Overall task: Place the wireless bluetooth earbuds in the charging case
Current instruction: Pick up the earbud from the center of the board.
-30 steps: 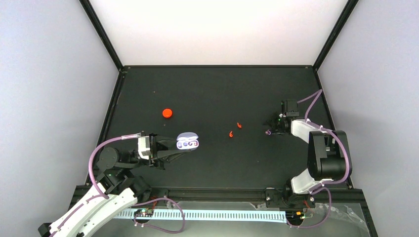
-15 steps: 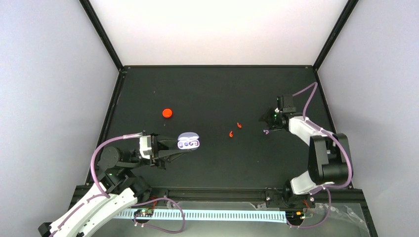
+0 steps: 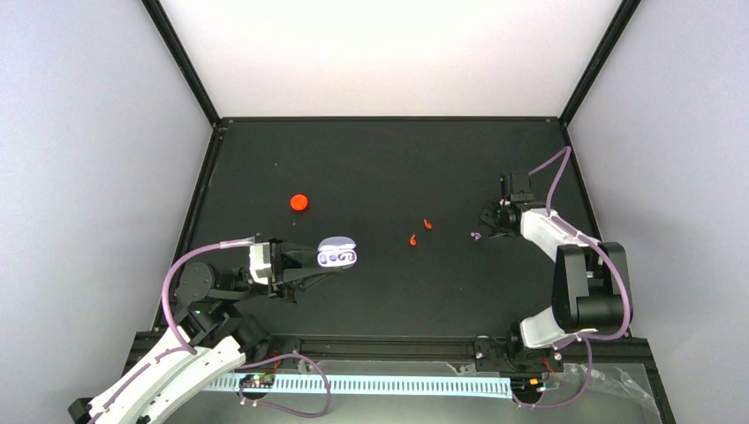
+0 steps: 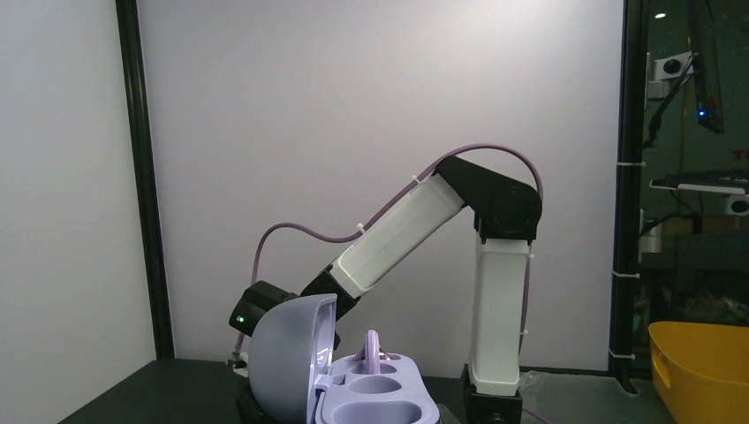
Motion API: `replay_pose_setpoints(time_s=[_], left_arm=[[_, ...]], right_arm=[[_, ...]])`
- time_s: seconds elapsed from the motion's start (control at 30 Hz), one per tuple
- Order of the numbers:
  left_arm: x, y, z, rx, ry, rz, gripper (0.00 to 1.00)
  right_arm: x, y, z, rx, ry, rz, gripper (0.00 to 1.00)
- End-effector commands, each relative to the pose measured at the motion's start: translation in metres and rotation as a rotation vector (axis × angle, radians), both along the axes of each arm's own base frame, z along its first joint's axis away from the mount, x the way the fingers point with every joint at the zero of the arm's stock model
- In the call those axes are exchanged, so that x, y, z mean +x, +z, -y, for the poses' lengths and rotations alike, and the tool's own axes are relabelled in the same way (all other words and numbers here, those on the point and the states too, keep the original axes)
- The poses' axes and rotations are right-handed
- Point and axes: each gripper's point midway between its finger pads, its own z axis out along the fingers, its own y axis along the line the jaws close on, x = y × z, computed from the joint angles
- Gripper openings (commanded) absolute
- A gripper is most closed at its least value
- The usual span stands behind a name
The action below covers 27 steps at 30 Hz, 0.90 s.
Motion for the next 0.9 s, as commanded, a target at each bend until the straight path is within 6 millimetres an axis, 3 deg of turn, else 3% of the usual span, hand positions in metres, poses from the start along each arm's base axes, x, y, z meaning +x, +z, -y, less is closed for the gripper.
replay_pose_setpoints(time_s=[0.0, 0.37, 0.87], left_arm=[[-0.003, 0.0, 0.0, 0.001, -0.011, 0.005, 0.02], [-0.003, 0.001, 0.0, -0.001, -0.01, 0.009, 0.02], [-0.003, 0.001, 0.0, -0.001, -0.01, 0.008, 0.02]], right_arm=[[-0.003, -0.012, 0.002, -0.02, 0.014, -0.035, 0.35], [-0.017, -0.034, -0.007, 0.011, 0.063, -0.102, 0.31], [-0.023, -0.034, -0.033, 0.1, 0.093, -0.1, 0.29]])
